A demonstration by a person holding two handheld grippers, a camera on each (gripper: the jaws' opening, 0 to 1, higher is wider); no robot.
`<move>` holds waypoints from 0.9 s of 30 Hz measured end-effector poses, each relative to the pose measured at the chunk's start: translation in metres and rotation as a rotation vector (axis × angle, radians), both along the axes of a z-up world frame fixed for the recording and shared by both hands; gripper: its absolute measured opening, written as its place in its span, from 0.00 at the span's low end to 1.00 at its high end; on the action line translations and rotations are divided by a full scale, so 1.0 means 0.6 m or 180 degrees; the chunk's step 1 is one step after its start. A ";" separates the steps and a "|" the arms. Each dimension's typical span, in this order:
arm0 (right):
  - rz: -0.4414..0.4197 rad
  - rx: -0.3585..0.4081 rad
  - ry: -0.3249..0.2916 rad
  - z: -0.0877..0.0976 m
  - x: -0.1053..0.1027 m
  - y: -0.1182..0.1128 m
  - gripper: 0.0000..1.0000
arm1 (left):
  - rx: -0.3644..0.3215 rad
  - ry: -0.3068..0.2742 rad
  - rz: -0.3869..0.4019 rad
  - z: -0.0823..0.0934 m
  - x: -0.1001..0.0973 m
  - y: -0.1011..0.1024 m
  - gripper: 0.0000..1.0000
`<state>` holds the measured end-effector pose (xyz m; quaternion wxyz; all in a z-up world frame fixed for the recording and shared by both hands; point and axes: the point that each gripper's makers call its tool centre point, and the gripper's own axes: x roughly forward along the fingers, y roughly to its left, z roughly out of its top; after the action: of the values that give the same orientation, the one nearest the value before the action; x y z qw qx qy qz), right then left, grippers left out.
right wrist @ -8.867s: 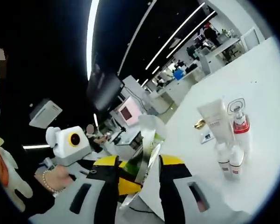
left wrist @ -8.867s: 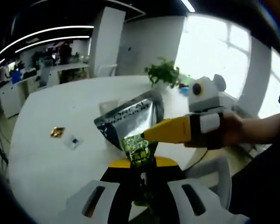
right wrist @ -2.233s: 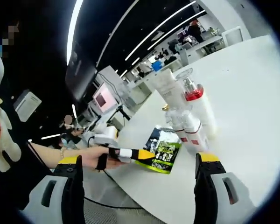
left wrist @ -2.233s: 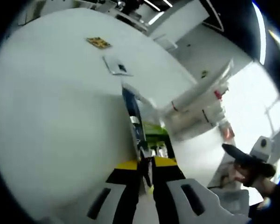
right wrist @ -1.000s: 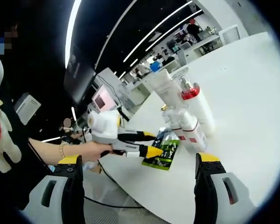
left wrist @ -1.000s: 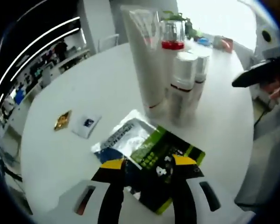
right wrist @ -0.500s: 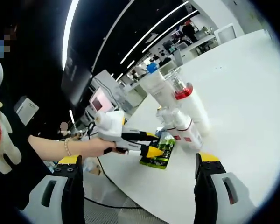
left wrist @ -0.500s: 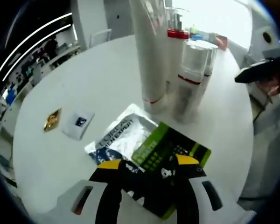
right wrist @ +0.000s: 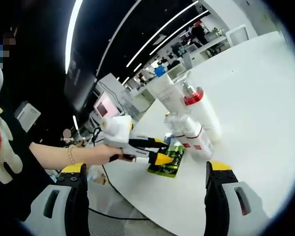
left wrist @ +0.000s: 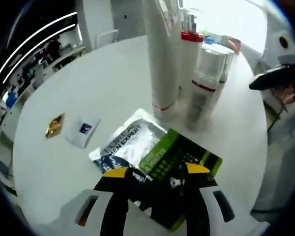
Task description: Arrange the skincare products in the storage area until every visible bottle or jar stands upright without overlapping.
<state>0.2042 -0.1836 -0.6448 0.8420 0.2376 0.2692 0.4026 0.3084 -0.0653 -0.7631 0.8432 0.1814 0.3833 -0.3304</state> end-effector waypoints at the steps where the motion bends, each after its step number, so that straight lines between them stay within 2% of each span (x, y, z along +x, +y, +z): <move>1: -0.0003 0.0001 -0.0001 0.000 0.000 0.000 1.00 | -0.0005 0.0000 0.0009 0.000 0.000 0.000 0.46; 4: -0.0008 -0.0016 -0.0008 0.000 0.001 -0.003 1.00 | -0.0034 0.0034 0.0074 -0.001 0.000 0.001 0.46; 8: -0.0015 -0.0070 -0.0025 0.000 0.001 -0.006 1.00 | -0.0034 -0.0052 0.0114 0.008 0.005 0.003 0.45; 12: -0.0017 -0.0120 -0.0011 -0.005 -0.003 -0.005 1.00 | -0.0100 -0.0078 0.0176 0.025 0.007 0.003 0.48; 16: 0.0006 -0.0160 -0.0017 -0.007 -0.008 0.002 1.00 | -0.0112 -0.0116 0.0238 0.035 0.001 0.013 0.51; 18: 0.0012 -0.0172 -0.0028 -0.006 -0.010 0.005 1.00 | -0.0093 -0.0209 0.0304 0.038 0.003 0.026 0.54; 27: -0.0123 -0.0140 -0.0015 -0.007 -0.008 -0.002 1.00 | -0.0141 -0.0249 0.0513 0.061 -0.019 0.060 0.63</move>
<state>0.1995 -0.1845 -0.6489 0.8553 0.2233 0.2713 0.3808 0.2972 -0.0292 -0.7266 0.8852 0.1440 0.3560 -0.2626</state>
